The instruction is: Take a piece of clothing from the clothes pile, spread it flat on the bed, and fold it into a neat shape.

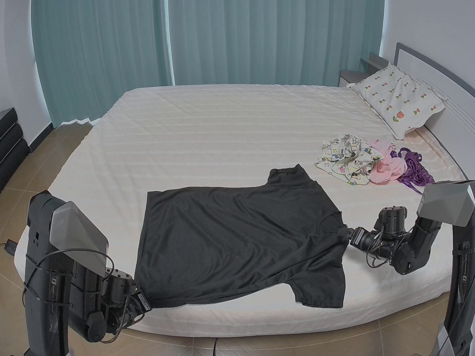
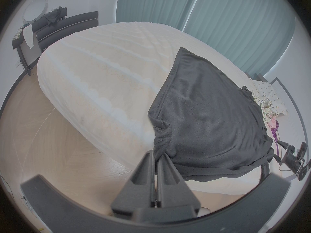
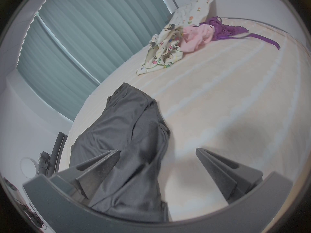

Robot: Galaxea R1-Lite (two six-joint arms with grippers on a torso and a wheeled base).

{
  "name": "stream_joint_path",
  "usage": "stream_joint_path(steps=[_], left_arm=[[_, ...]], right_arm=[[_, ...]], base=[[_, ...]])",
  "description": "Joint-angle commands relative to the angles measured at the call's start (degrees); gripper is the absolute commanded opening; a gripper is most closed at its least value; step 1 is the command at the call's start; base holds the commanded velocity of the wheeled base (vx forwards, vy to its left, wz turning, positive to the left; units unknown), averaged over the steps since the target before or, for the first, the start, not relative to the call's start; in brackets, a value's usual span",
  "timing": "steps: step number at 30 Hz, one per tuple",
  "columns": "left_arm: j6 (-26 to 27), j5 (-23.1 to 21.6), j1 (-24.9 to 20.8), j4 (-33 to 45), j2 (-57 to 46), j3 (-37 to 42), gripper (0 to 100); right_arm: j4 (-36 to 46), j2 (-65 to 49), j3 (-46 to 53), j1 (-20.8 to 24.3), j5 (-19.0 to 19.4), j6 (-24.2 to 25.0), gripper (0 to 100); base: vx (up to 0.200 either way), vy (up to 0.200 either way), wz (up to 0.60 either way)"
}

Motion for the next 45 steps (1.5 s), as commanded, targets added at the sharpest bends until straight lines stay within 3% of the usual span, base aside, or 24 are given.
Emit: stream_joint_path(steps=[1, 9, 16, 22, 34, 35, 45], left_arm=[[-0.13, 0.01, 0.05, -0.34, 0.78, 0.02, 0], [-0.22, -0.08, 0.05, -0.34, 0.78, 0.20, 0], [-0.48, -0.08, 0.05, -0.34, 0.69, 0.20, 0], [-0.48, -0.08, 0.05, -0.34, 0.69, 0.20, 0], [-0.40, -0.08, 0.05, -0.34, 0.78, 0.11, 0], [-0.40, 0.01, 0.05, -0.34, 0.69, 0.11, 0], [-0.48, -0.08, 0.13, -0.34, 0.69, 0.11, 0]], right_arm=[[-0.11, -8.29, 10.85, 2.34, 1.41, 3.67, 100], [-4.41, -9.17, 26.32, 10.69, 1.85, 7.72, 100], [-13.29, -2.40, 31.24, 16.58, -1.32, 9.12, 100], [-18.74, 1.82, 32.82, 18.43, -6.07, 8.60, 100], [-20.94, 3.93, 30.18, 19.48, -7.21, 8.51, 100], [-20.67, 4.02, 30.01, 19.48, -7.56, 8.42, 0], [-21.29, 4.72, 31.59, 18.78, -9.23, 7.63, 0]], base=[[0.000, 0.000, 0.00], [0.000, 0.000, 0.00], [0.000, 0.000, 0.00], [0.000, 0.000, 0.00], [0.000, 0.000, 0.00], [0.000, 0.000, 0.00], [0.000, 0.000, 0.00]])
